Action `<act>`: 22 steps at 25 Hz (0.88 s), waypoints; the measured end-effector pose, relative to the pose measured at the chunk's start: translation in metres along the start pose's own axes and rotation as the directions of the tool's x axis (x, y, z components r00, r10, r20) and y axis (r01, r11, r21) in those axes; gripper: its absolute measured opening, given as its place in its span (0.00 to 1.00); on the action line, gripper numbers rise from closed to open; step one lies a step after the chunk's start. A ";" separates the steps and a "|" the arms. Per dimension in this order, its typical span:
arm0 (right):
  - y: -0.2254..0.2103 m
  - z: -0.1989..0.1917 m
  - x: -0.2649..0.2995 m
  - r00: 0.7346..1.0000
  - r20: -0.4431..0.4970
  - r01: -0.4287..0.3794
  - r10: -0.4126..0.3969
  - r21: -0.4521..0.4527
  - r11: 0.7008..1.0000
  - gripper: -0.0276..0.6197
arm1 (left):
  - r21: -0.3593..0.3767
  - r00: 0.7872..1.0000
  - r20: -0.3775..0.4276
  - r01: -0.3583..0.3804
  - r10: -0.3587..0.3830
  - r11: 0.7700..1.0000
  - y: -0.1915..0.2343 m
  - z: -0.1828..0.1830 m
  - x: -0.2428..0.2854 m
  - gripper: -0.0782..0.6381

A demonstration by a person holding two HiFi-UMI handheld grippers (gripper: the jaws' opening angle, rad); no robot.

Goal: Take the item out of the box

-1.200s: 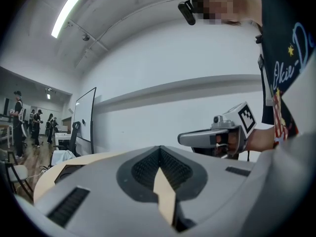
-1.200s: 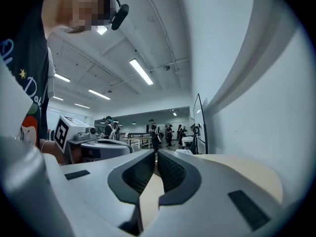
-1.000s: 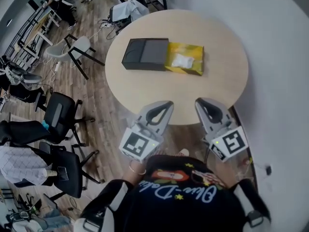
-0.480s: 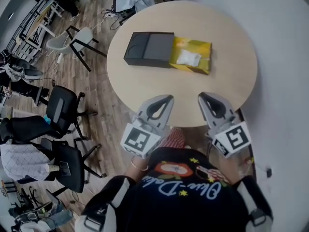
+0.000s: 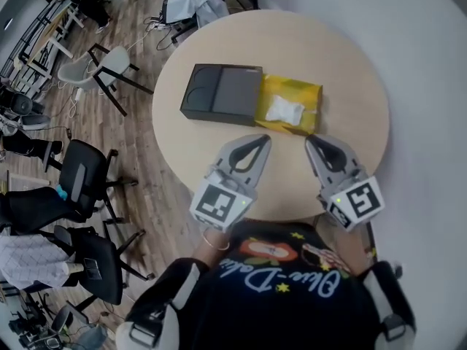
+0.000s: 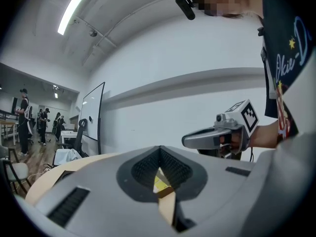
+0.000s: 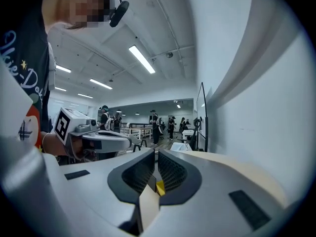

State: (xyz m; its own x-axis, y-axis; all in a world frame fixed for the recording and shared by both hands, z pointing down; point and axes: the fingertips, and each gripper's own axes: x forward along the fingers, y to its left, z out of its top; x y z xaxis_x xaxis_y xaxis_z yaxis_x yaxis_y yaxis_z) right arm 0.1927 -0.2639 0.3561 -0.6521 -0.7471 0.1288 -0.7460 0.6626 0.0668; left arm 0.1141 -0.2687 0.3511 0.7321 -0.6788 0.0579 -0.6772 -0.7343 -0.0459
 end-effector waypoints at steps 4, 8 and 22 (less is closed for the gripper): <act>-0.009 -0.014 0.027 0.997 -0.071 -0.022 0.022 -0.010 1.000 0.05 | -0.031 1.000 -0.009 -0.008 0.007 0.999 0.019 -0.007 0.009 0.10; -0.014 -0.037 0.047 0.986 -0.161 -0.040 0.040 0.004 0.999 0.08 | -0.042 1.000 -0.029 -0.014 0.013 0.999 0.036 -0.018 0.013 0.10; -0.049 -0.110 0.105 0.905 -0.424 -0.063 0.038 -0.045 0.997 0.15 | -0.107 0.997 -0.074 -0.002 -0.006 0.994 0.076 -0.056 0.030 0.10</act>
State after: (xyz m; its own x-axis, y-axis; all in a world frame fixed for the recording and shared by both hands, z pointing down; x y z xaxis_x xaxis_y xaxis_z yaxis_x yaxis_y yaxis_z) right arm 0.1757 -0.3693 0.4757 -0.5607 -0.6287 0.5388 -0.6969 0.7097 0.1028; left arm 0.0803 -0.3447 0.4050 0.7287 -0.6720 0.1322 -0.6826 -0.7283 0.0604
